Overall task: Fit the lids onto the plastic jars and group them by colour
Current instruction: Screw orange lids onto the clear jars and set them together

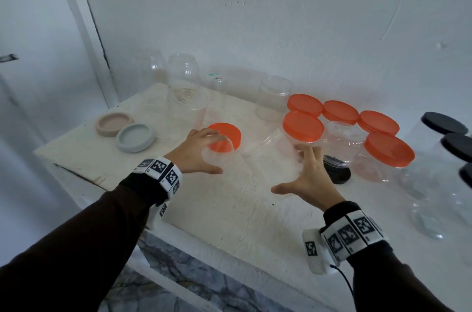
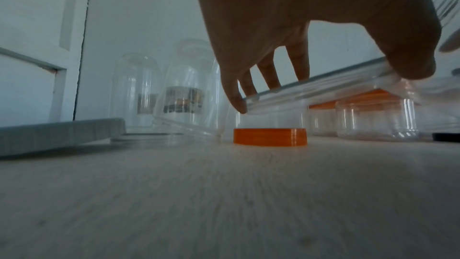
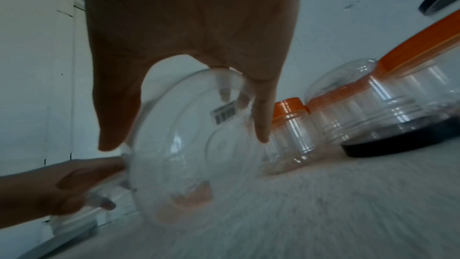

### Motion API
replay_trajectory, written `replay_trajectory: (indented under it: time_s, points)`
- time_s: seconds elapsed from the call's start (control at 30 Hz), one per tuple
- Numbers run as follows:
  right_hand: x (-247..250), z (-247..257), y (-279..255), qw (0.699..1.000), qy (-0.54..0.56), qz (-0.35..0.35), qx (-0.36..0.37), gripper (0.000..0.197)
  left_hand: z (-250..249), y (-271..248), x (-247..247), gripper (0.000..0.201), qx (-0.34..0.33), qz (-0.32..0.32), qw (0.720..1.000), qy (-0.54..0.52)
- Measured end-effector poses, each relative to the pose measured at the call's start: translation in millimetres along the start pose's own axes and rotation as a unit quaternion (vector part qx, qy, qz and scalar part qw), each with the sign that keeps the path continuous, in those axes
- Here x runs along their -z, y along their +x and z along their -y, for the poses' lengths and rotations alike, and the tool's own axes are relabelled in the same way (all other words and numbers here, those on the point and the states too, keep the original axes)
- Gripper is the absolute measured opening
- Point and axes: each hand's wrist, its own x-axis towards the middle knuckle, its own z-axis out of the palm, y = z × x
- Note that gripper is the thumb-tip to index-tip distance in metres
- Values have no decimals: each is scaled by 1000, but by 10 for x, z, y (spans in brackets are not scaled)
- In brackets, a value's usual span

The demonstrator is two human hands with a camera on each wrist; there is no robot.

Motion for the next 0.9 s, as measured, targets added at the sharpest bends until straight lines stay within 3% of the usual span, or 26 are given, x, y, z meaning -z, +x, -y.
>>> replay_trajectory:
  time_s: [0.17,0.33,0.6,0.9]
  points:
    - [18,-48,-73,999,-7,35,-13,106,-138,5,111,93,-36,-58,996,-59]
    - [-2,-115,-135,998,27,57,-30,103,-366,38,244,87,-77,-103,987,-101]
    - [43,-221,-249,986,103,116,-54,101,-850,43,111,88,-137,-49,983,-109]
    - [91,-235,-339,975,195,75,-76,76,-1178,90,-212,91,-221,5,975,-35]
